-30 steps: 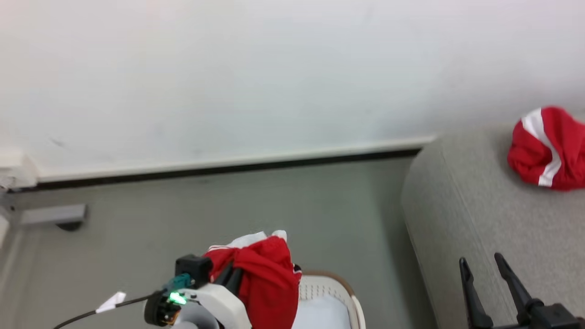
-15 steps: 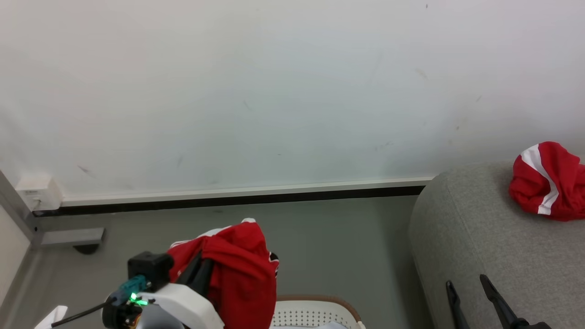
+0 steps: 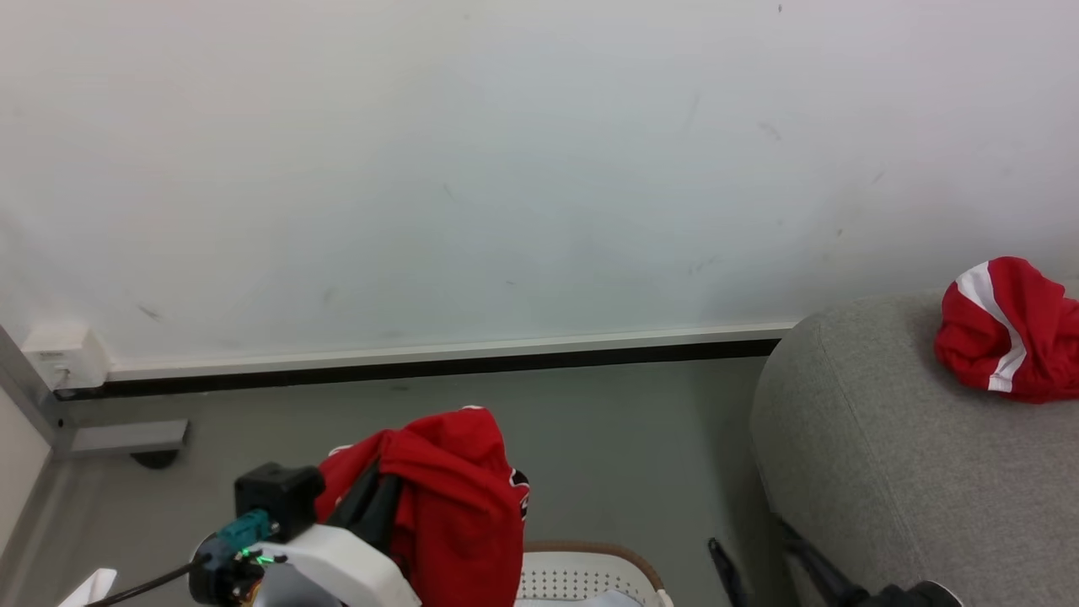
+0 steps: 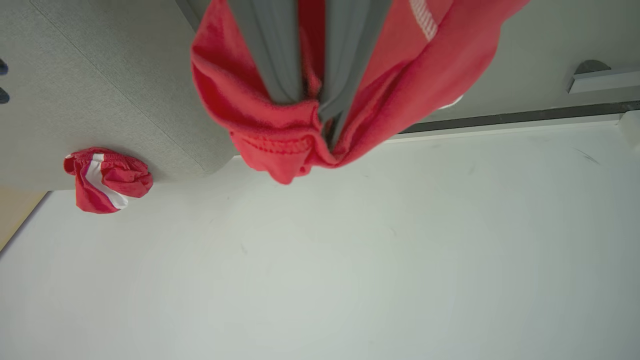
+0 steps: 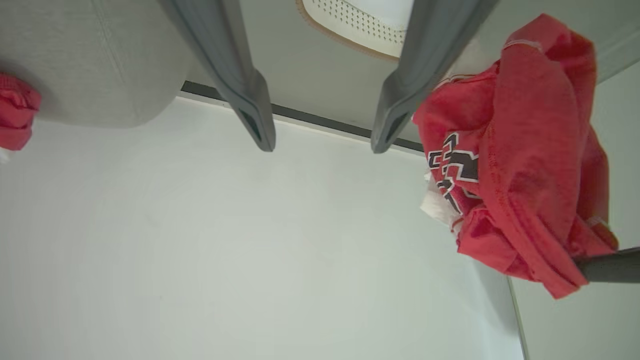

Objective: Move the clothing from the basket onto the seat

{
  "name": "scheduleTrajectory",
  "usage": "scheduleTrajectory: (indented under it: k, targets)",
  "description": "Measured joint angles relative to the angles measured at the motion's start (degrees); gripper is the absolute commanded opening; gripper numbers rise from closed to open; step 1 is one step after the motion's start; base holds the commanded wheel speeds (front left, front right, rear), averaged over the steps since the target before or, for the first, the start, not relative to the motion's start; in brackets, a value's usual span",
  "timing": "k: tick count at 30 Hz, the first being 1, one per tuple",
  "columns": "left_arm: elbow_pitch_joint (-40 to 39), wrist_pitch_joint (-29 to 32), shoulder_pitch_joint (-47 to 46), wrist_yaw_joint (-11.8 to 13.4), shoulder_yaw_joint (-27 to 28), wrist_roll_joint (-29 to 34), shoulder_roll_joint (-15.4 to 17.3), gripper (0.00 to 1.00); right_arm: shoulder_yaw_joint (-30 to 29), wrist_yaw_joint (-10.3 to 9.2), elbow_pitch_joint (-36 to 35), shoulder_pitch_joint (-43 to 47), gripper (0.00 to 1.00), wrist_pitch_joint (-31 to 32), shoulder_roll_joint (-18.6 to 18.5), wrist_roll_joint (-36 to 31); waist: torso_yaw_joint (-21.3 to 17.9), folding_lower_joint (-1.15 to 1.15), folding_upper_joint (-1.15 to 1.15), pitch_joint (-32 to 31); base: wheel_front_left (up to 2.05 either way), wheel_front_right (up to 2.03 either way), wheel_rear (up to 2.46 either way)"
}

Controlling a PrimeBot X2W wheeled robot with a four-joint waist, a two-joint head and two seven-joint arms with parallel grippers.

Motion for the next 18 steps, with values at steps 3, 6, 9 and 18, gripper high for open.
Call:
scheduleTrajectory:
  k: [3, 6, 9, 18]
  targets:
    - [-0.4, 0.08, -0.67, -0.11, -0.63, 0.0, -0.25, 0.0, 8.6, 0.0, 1.14, -4.38, 1.0, 0.56, -3.38, 3.55, 0.18, 0.01, 0.0, 0.43, 0.0, 0.0, 0.0]
    - [-0.38, 0.26, -2.15, -0.35, -1.42, -0.01, -0.97, 0.0, 16.01, 0.0, 2.63, -10.19, 1.0, 1.02, -5.36, 6.15, 0.75, 0.01, 0.0, 1.12, 0.0, 0.0, 0.0]
    - [0.08, 0.24, -3.64, -0.94, -2.5, -0.01, -1.87, 0.0, 22.93, 0.0, 4.75, -15.73, 1.0, 1.04, -5.63, 8.9, 1.65, 0.01, 0.0, 1.72, 0.0, 0.0, 0.0]
    - [2.56, -0.01, -6.87, -2.26, -5.61, 0.01, -4.23, 0.0, 33.66, 0.0, 15.38, -26.25, 1.0, 0.37, -2.13, 14.03, 4.64, 0.01, 0.0, 2.72, 0.0, 0.0, 0.0]
